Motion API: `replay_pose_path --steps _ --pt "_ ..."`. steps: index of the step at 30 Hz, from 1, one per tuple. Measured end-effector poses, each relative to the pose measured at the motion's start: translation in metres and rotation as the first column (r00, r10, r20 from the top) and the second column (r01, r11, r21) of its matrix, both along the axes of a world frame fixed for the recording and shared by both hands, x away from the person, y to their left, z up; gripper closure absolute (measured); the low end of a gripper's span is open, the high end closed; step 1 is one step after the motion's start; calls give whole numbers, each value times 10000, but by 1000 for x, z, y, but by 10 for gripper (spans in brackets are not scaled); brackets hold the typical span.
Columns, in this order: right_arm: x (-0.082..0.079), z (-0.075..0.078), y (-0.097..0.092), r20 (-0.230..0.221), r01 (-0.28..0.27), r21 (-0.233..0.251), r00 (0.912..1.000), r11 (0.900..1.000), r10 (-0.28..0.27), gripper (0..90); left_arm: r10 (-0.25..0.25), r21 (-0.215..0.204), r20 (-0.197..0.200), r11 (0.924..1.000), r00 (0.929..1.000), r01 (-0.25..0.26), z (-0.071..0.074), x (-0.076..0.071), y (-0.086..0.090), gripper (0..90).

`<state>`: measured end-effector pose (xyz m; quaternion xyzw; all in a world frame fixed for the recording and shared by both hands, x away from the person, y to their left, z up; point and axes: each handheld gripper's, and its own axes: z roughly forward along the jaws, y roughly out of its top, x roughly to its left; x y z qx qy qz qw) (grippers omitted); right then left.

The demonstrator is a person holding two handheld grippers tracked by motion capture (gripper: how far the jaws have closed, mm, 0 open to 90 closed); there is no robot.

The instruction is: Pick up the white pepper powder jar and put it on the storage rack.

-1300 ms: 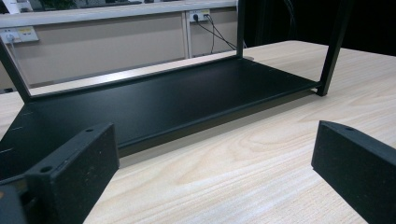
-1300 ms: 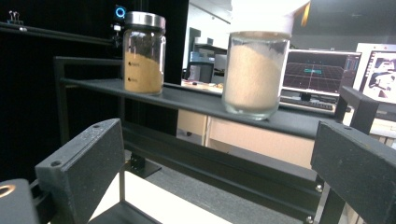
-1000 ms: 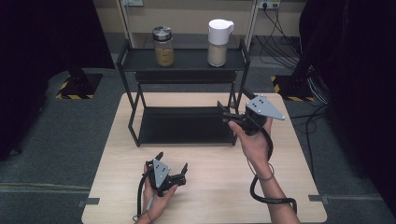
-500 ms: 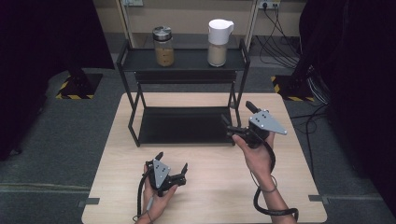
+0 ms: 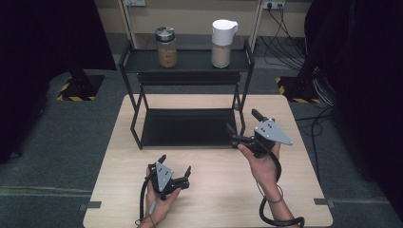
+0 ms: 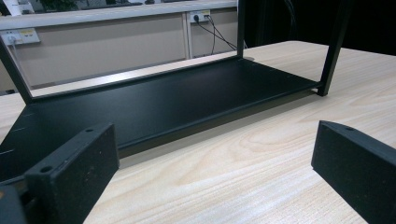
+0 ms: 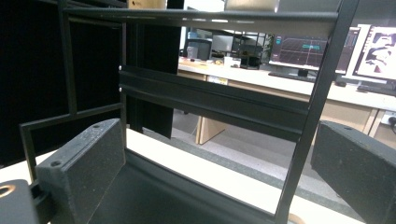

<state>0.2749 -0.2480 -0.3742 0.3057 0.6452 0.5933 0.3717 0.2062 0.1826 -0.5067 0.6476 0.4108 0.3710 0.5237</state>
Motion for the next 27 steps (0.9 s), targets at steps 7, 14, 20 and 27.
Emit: replay_pose_path --steps 7,14,20,27 --pt "-6 -8 -4 -63 42 -94 10000 9999 -42 31 14 -21 0 10000 10000 -14 0 0 0 0" --pt "-12 -13 -8 -111 63 -158 9999 9999 -65 30 25 -30 -7 10000 10000 -25 0 0 0 0" --pt "-16 -19 -10 -264 94 -248 9996 9996 -101 30 43 -40 -9 10000 10000 -43 0 0 0 0" --pt "-21 -26 -12 -350 182 -335 9992 9993 -193 31 42 -26 -2 10000 10000 -42 0 0 0 1"
